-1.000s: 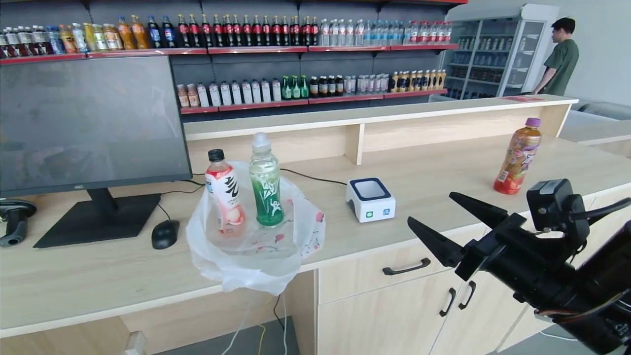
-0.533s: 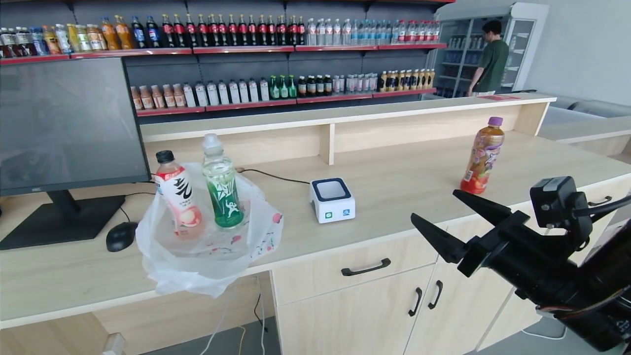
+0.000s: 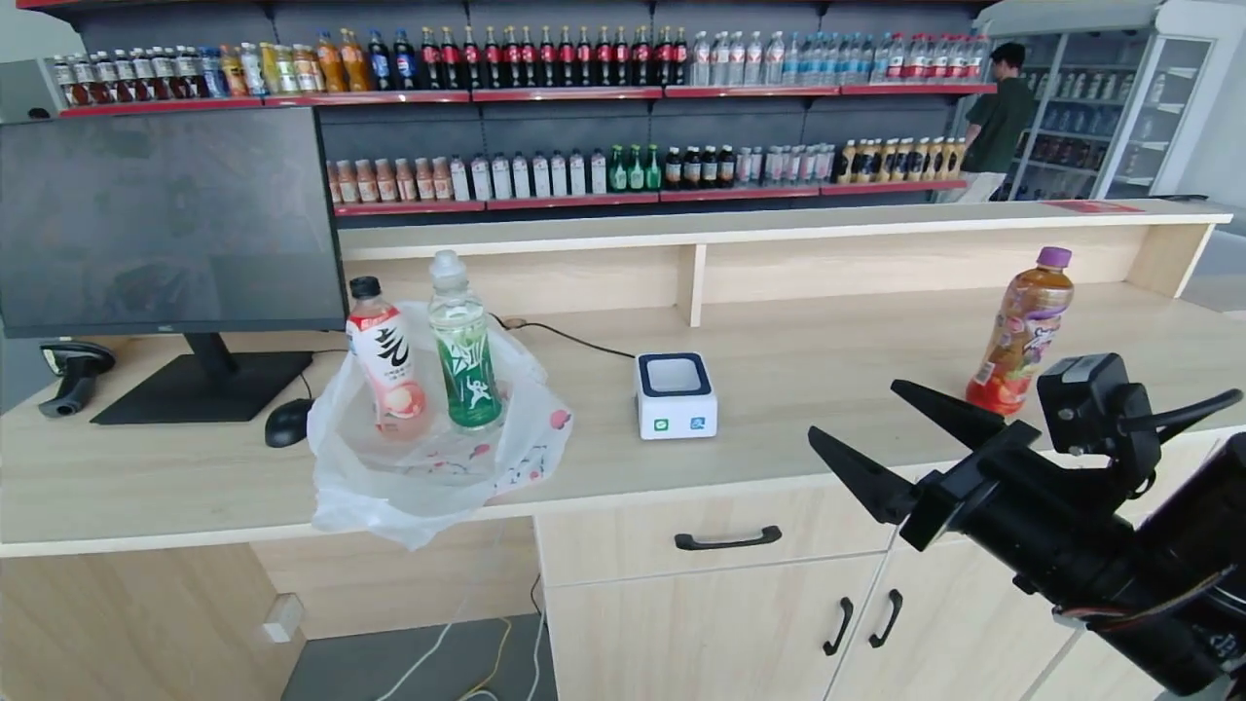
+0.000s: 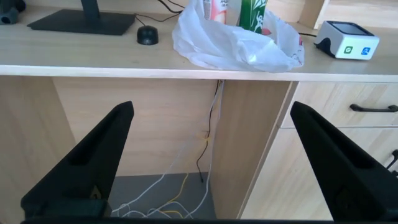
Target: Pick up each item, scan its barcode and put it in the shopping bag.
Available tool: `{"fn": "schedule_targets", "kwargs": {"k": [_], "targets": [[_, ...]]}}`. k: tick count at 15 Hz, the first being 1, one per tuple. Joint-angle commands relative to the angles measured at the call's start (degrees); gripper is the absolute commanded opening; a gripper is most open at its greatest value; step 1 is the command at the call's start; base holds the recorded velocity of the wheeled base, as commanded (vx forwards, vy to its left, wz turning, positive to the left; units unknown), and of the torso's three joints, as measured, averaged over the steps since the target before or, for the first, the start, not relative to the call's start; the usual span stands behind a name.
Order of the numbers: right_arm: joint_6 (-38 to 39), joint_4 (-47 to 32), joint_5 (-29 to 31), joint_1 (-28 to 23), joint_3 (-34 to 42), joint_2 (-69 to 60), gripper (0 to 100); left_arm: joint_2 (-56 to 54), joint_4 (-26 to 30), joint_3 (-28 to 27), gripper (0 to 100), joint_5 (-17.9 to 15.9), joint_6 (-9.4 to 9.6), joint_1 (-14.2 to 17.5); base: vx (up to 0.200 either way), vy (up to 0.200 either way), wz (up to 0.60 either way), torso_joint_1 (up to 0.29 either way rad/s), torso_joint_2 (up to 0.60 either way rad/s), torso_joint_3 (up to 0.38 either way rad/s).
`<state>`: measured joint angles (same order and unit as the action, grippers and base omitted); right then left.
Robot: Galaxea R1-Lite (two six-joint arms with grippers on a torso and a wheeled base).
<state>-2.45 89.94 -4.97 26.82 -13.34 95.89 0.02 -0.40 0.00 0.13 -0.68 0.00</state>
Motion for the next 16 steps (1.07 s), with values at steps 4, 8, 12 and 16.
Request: {"fn": "schedule_targets", "kwargs": {"k": [4,8,12,16], "targets": [[0.0,0.1,0.0,0.0,0.9,0.3,100,0.0,0.0,0.0,100,0.0,-0.02,0.0,0.000,-0.200,0.00,0.004,0.00,0.000],[0.0,0.1,0.0,-0.2,1.1,0.4,100,0.0,0.0,0.0,100,0.0,-0.02,0.0,0.000,-0.200,0.00,0.001,0.01,0.004],[0.0,0.1,0.0,-0.6,2.2,0.4,100,0.0,0.0,0.0,100,0.0,-0.02,0.0,0.000,-0.200,0.00,0.002,0.00,0.004],[0.0,0.1,0.0,-1.8,2.1,2.3,100,0.0,0.0,0.0,100,0.0,-0.02,0.0,0.000,-0.200,0.00,0.002,0.00,0.005]]}}
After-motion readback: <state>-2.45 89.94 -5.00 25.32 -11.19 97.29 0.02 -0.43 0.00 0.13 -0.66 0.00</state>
